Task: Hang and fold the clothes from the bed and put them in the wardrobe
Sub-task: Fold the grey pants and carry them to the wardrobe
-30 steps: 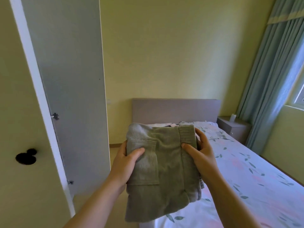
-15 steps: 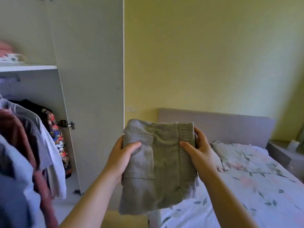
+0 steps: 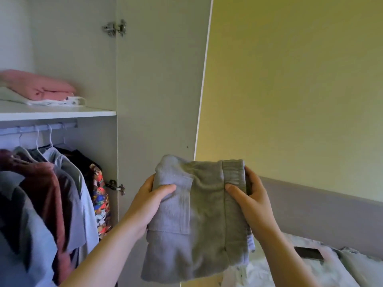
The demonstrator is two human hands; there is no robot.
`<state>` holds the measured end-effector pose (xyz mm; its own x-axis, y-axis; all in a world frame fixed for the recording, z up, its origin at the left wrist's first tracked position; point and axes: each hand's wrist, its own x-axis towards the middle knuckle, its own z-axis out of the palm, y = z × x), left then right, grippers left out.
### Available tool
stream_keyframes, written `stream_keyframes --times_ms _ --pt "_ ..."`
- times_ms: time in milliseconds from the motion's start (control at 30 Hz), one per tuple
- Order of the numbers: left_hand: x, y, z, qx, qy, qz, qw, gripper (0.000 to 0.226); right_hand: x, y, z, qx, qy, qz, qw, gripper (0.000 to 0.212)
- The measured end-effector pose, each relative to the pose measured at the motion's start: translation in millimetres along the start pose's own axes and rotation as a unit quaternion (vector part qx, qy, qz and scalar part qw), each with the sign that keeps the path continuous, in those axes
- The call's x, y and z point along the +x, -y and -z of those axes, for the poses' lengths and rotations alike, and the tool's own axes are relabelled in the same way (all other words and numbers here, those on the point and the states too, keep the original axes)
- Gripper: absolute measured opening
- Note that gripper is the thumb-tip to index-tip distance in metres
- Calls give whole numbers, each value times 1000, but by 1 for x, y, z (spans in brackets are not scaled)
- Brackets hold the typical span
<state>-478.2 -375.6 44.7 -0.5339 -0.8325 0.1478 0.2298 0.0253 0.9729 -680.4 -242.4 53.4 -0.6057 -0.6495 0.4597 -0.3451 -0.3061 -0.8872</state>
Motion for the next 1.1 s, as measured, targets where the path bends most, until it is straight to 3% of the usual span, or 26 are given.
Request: stream_keyframes --times_ms 333,533,833,967,1100 --pt "106 -86 109 90 -105 -105 985 27 142 2 -153 118 102 44 987 47" --pt "122 -121 183 114 -202 -130 964 33 192 8 -262 145 181 70 970 48" --pt "131 -185 251 173 -359 -214 892 49 265 45 -392 251 313 123 908 50" --pt "138 -230 272 193 -386 -239 870 32 300 84 -441 296 360 156 871 64" --pt "138 -258 300 223 -452 -254 826 37 316 109 -498 325 400 169 840 63"
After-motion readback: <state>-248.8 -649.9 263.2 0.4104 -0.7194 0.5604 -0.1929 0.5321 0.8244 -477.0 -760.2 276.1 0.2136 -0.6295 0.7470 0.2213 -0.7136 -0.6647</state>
